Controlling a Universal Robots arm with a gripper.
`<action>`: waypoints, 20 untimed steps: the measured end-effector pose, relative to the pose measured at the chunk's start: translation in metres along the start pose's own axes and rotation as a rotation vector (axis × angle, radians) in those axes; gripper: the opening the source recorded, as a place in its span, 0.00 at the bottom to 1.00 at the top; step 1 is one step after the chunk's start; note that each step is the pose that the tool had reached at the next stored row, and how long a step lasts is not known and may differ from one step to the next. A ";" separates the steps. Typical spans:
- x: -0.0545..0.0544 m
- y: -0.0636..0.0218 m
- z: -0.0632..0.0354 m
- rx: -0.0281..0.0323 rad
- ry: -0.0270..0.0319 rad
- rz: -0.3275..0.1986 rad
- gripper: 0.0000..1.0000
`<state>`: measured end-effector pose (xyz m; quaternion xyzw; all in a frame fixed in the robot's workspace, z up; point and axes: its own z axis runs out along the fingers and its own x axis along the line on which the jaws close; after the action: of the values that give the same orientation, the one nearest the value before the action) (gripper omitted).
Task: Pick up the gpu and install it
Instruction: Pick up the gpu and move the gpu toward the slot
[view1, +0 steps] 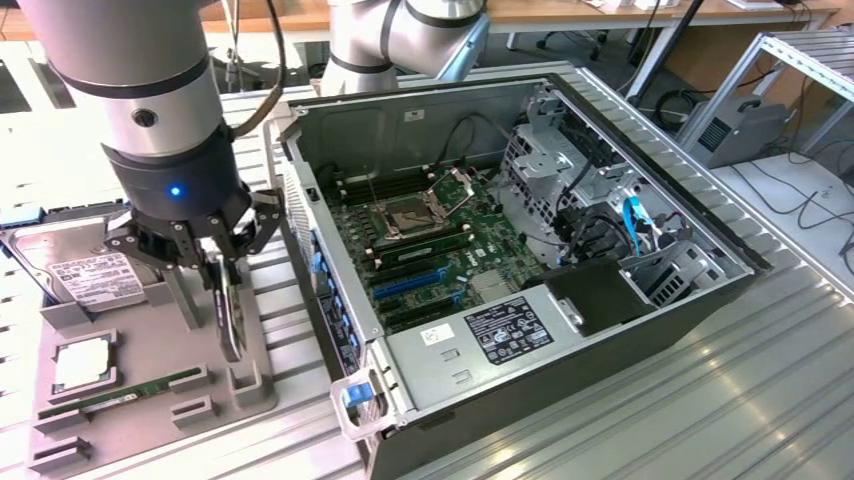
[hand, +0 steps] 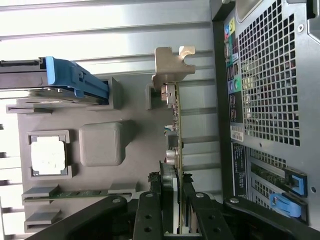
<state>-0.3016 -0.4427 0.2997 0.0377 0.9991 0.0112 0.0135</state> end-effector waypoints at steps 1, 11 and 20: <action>0.000 0.0000 -0.0013 0.0001 0.0001 0.000 0.27; 0.000 0.0004 -0.0150 0.0003 0.0001 0.000 0.27; 0.000 0.0004 -0.0188 0.0003 0.0001 0.000 0.27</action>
<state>-0.3016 -0.4427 0.3185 0.0377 0.9991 0.0110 0.0134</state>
